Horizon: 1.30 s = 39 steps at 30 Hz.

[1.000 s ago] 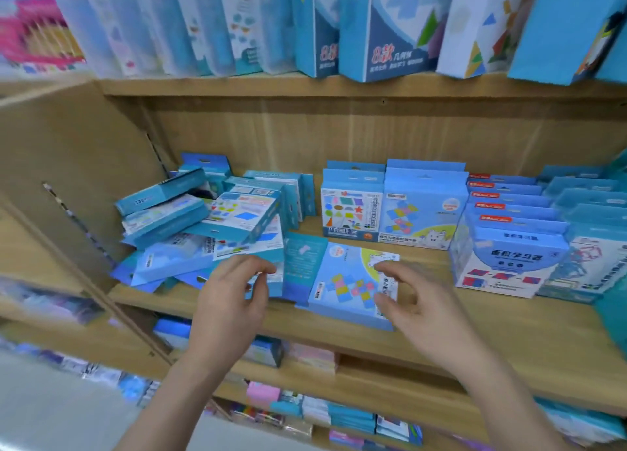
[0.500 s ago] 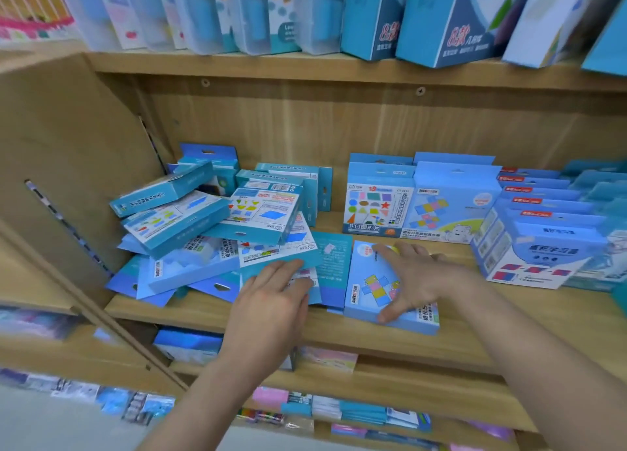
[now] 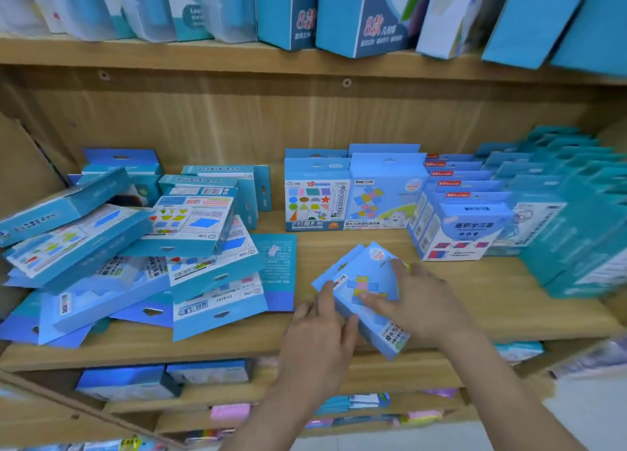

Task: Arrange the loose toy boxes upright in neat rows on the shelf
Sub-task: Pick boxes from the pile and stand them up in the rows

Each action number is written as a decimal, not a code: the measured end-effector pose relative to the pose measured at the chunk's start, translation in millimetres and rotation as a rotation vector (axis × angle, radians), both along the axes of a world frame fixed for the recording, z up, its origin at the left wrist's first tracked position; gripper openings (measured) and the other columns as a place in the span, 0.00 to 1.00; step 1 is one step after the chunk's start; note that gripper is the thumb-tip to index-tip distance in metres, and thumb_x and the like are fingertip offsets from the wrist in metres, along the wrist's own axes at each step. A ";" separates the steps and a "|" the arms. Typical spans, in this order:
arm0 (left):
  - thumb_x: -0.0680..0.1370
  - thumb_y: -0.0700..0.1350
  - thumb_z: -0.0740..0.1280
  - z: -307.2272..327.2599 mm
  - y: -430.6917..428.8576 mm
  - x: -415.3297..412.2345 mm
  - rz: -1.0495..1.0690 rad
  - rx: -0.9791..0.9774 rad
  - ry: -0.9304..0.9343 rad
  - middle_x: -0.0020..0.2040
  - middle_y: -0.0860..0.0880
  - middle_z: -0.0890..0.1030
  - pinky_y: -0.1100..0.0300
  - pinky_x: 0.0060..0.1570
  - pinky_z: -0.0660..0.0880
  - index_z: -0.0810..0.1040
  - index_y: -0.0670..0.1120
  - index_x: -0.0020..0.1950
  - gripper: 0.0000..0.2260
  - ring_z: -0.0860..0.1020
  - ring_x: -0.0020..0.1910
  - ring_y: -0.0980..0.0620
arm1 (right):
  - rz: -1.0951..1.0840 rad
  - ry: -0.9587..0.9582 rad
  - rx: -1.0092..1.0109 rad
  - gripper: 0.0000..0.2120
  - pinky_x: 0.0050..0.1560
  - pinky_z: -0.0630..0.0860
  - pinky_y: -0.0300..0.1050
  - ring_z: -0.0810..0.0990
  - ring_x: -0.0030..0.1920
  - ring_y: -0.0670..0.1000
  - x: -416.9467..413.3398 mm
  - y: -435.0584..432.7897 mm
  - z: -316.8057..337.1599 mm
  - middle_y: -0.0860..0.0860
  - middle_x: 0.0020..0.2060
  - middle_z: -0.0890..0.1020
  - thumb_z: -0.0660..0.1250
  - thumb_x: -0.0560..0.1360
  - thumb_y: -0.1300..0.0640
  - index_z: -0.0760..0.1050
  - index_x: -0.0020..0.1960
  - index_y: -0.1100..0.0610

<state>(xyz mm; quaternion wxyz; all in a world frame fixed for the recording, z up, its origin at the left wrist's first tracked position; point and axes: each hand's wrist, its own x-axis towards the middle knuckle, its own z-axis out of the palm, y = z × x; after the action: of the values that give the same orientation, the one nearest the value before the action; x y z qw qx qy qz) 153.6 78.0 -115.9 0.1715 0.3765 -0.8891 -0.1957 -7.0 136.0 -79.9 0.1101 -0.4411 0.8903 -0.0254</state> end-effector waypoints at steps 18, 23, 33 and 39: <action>0.74 0.32 0.67 27.9 4.5 -34.4 0.291 1.032 0.961 0.57 0.50 0.82 0.37 0.55 0.75 0.62 0.59 0.71 0.32 0.80 0.56 0.42 | -0.231 -1.090 -0.847 0.23 0.40 0.79 0.40 0.83 0.45 0.49 -43.7 32.3 -9.6 0.51 0.48 0.81 0.70 0.73 0.64 0.72 0.63 0.47; 0.74 0.31 0.67 32.0 13.2 -49.9 0.316 0.954 0.922 0.54 0.48 0.83 0.42 0.51 0.78 0.68 0.52 0.67 0.26 0.82 0.51 0.44 | -0.095 -1.035 -0.849 0.23 0.38 0.77 0.35 0.82 0.45 0.44 -63.0 39.6 -8.1 0.46 0.47 0.82 0.69 0.72 0.68 0.73 0.59 0.45; 0.71 0.41 0.74 52.5 5.4 -74.6 0.220 0.626 0.578 0.48 0.55 0.85 0.53 0.47 0.80 0.75 0.54 0.55 0.17 0.83 0.48 0.56 | 0.154 -0.516 -0.744 0.28 0.52 0.72 0.32 0.73 0.56 0.34 -99.8 61.7 0.3 0.29 0.52 0.75 0.68 0.73 0.60 0.65 0.66 0.37; 0.75 0.44 0.70 63.2 -25.6 -94.9 0.234 0.360 0.496 0.46 0.62 0.83 0.55 0.48 0.78 0.71 0.57 0.56 0.14 0.80 0.47 0.64 | 0.218 -0.096 -0.790 0.26 0.62 0.58 0.32 0.66 0.64 0.49 -130.8 65.5 16.4 0.50 0.63 0.71 0.68 0.73 0.61 0.67 0.70 0.53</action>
<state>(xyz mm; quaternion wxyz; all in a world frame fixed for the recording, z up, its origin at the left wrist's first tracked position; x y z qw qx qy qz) 58.7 52.4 -52.8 0.3348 0.4413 -0.7220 -0.4146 -137.8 201.5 -63.4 -0.0243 -0.5394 0.7540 -0.3741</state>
